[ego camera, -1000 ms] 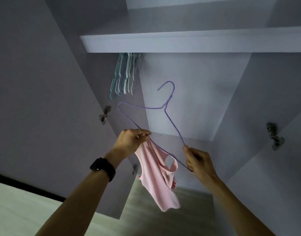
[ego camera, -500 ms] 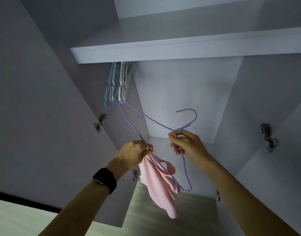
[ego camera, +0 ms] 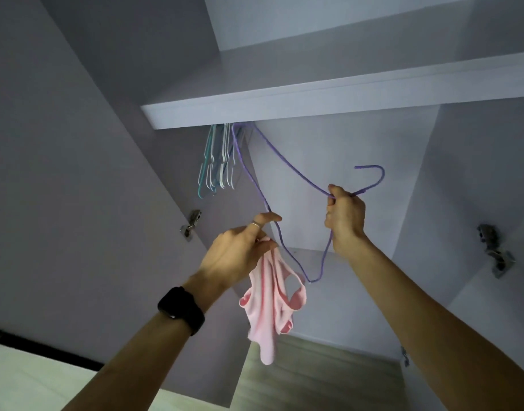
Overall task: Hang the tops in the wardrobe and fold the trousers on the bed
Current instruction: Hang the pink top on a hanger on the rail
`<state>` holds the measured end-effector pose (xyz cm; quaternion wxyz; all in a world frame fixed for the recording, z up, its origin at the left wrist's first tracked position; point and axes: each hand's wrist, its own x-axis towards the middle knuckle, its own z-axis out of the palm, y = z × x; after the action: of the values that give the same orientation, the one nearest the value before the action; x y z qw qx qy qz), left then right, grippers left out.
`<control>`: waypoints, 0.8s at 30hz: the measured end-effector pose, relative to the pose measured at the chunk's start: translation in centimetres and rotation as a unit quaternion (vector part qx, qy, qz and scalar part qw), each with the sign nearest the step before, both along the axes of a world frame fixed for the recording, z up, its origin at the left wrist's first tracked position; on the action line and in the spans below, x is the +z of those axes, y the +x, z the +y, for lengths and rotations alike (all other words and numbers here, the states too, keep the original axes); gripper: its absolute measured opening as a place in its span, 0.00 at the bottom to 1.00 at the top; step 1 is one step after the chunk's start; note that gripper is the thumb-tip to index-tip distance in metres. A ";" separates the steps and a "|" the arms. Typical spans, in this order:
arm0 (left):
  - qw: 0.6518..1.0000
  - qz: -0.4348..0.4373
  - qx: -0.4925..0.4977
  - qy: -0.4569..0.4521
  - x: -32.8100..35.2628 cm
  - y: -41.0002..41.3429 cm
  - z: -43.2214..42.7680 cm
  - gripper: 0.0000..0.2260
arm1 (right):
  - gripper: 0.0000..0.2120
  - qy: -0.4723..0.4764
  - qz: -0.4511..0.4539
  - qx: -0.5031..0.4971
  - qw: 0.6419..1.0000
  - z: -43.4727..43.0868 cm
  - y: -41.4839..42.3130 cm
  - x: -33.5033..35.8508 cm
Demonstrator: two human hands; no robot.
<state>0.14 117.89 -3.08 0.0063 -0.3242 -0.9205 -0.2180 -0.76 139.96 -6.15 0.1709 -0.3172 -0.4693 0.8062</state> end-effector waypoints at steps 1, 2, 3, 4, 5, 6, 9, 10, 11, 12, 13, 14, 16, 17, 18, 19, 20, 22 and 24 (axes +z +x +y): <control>1.000 0.009 0.000 0.010 0.6 0.2 0.2 0.18 | 0.17 -0.023 0.005 -0.007 1.000 -0.4 -0.2 0.1; 1.000 0.012 0.008 0.021 1.2 0.4 0.3 0.17 | 0.17 -0.043 0.008 -0.013 0.999 -0.7 -0.4 0.1; 0.999 0.012 0.021 0.033 1.8 0.5 0.3 0.16 | 0.18 -0.063 0.012 -0.019 0.998 -1.0 -0.5 0.0; 0.998 0.009 0.035 0.047 2.5 0.4 0.3 0.15 | 0.18 -0.082 0.018 -0.025 0.996 -1.2 -0.6 -0.1; 0.997 0.004 0.047 0.062 3.1 0.4 0.2 0.15 | 0.17 -0.097 0.023 -0.032 0.995 -1.5 -0.5 -0.2; 0.996 0.003 0.055 0.076 3.7 0.3 -0.1 0.15 | 0.16 -0.102 0.031 -0.039 0.994 -1.8 -0.5 -0.5; 0.992 0.018 0.083 0.098 5.3 0.1 -1.1 0.12 | 0.17 -0.046 0.053 -0.047 0.996 -2.3 -0.4 -1.9; 0.989 0.025 0.097 0.106 5.7 0.0 -1.7 0.11 | 0.19 -0.009 0.055 -0.039 0.998 -2.3 -0.5 -2.8; 0.986 0.031 0.114 0.116 6.1 -0.1 -2.4 0.11 | 0.21 0.042 0.054 -0.024 0.997 -2.4 -0.5 -3.6; 0.982 0.033 0.130 0.129 6.6 -0.2 -3.1 0.11 | 0.22 0.103 0.046 -0.006 0.994 -2.4 -0.5 -4.6; 0.979 0.033 0.146 0.141 7.0 -0.4 -4.0 0.10 | 0.23 0.170 0.028 0.010 0.985 -2.3 -0.4 -5.6; 0.975 0.035 0.159 0.150 7.4 -0.6 -4.9 0.10 | 0.24 0.231 0.007 0.024 0.973 -2.1 -0.3 -6.4; 0.974 0.042 0.171 0.146 7.6 -1.0 -6.6 0.07 | 0.26 0.309 -0.025 0.034 0.950 -1.6 -0.3 -7.1; 0.975 0.047 0.174 0.132 7.3 -1.1 -7.4 0.06 | 0.27 0.332 -0.029 0.034 0.942 -1.4 -0.4 -6.8; 0.976 0.050 0.177 0.113 6.8 -1.3 -8.0 0.06 | 0.28 0.359 -0.022 0.036 0.932 -1.3 -0.8 -6.3; 0.978 0.053 0.179 0.094 6.1 -1.3 -8.4 0.07 | 0.29 0.392 -0.008 0.040 0.919 -1.2 -1.0 -5.4; 0.978 0.057 0.183 0.081 5.3 -1.3 -8.8 0.08 | 0.30 0.426 0.008 0.046 0.904 -1.2 -1.5 -4.5; 0.974 0.059 0.200 0.084 4.4 -1.5 -9.5 0.07 | 0.30 0.460 0.026 0.051 0.886 -1.2 -2.5 -2.7; 0.969 0.055 0.222 0.097 4.2 -1.8 -10.1 0.06 | 0.30 0.462 0.026 0.046 0.885 -0.8 -3.2 -1.3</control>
<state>-1.70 107.74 1.07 0.1369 -0.1211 -0.9422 -0.2808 -4.01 139.19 -7.43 0.2727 -0.1592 -0.7985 0.5125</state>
